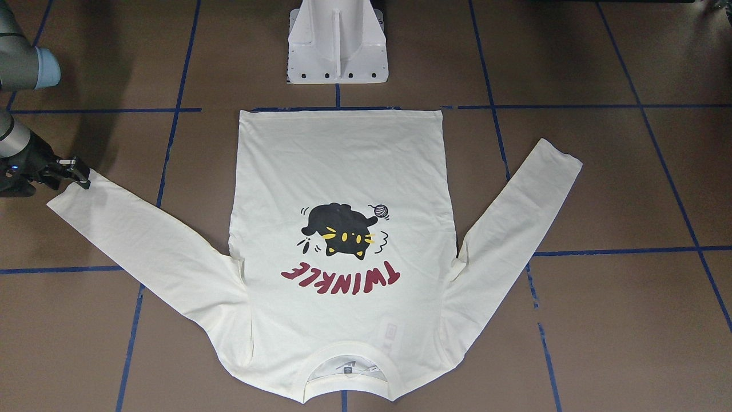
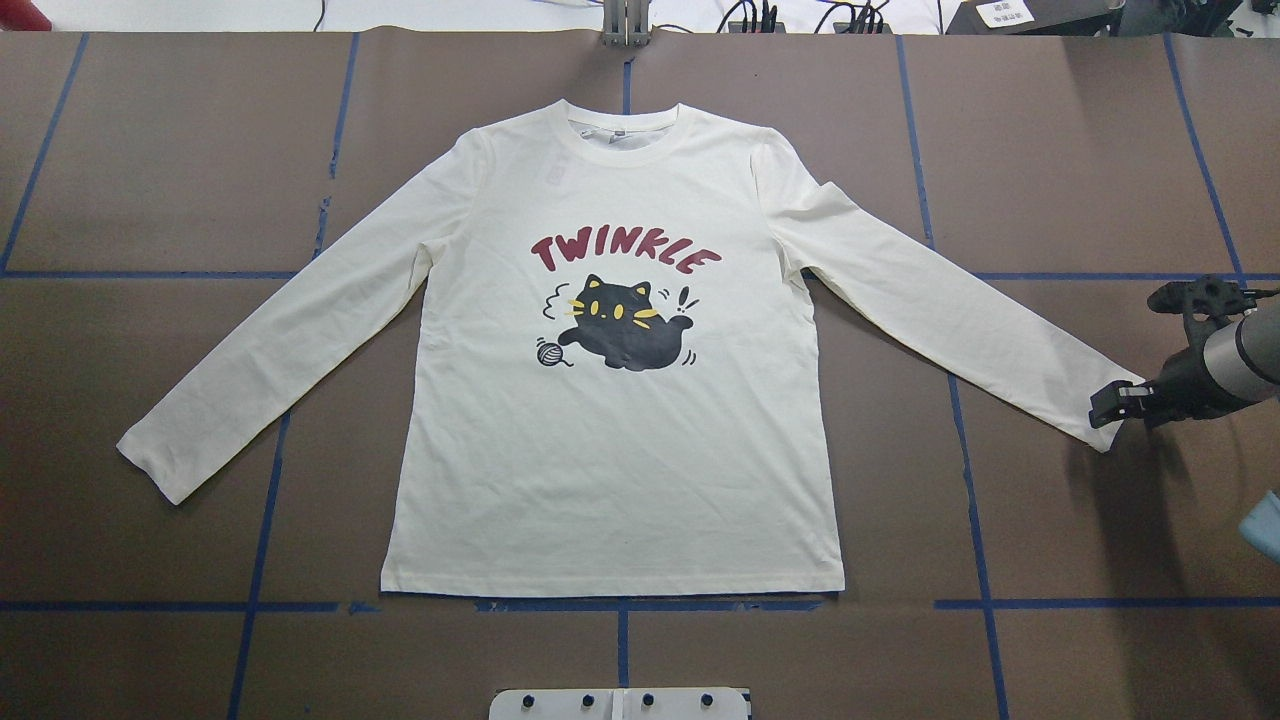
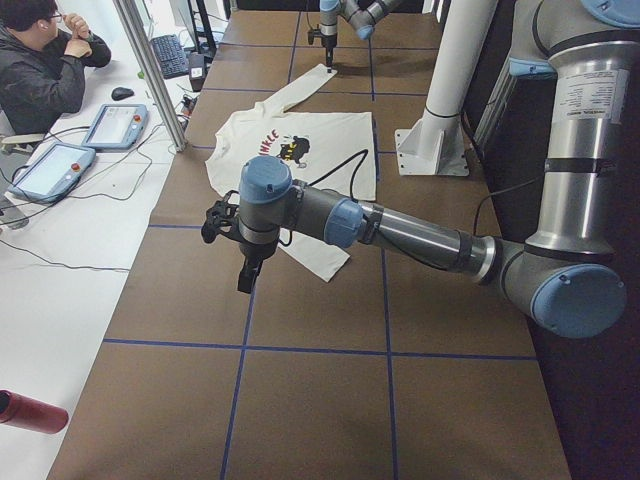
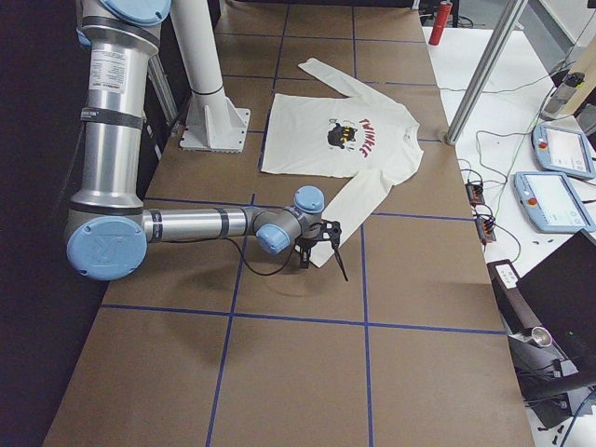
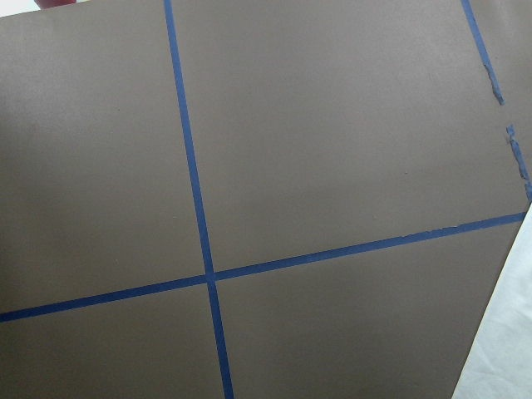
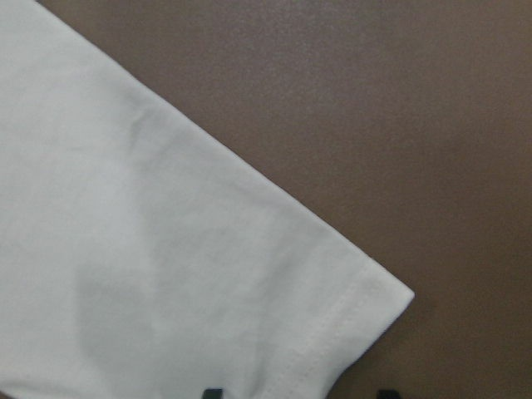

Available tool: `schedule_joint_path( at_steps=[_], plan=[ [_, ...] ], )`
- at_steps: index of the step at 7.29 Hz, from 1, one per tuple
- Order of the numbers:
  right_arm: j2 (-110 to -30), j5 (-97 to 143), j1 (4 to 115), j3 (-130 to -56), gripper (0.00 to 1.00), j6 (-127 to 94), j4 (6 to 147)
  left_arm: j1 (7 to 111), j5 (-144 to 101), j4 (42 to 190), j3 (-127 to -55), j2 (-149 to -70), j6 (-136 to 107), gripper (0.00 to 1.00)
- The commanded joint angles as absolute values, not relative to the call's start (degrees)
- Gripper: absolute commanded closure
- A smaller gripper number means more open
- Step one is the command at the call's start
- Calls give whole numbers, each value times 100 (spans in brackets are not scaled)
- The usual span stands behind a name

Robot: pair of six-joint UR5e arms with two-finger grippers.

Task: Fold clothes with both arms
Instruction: 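Move the right gripper to the cuff of the sleeve nearest it and grasp, then carry the grasped sleeve with the right gripper across the shirt toward the collar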

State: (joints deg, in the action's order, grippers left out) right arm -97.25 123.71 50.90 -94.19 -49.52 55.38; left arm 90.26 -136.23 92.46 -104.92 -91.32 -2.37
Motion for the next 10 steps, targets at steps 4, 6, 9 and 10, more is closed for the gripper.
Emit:
schedule_joint_path(
  at_steps=[4,6,9,10],
  plan=[
    [-9712,12480,5132,-9747,100,-4948,5537,9026,-13632,9246,-10485,-9141,-246,0],
    [-9686,12498,5238,-10149,100,-4957,5537,9026,-13632,9246,-10494,-9141,-264,0],
    [-8442,12489,5247,-9977,100,-5131,5607,9026,-13632,9255,-10503,-9167,-281,0],
    [-7837,12489,5256,-9741,100,-5446,5599,9026,-13641,9264,-10503,-9167,-281,0]
  ],
)
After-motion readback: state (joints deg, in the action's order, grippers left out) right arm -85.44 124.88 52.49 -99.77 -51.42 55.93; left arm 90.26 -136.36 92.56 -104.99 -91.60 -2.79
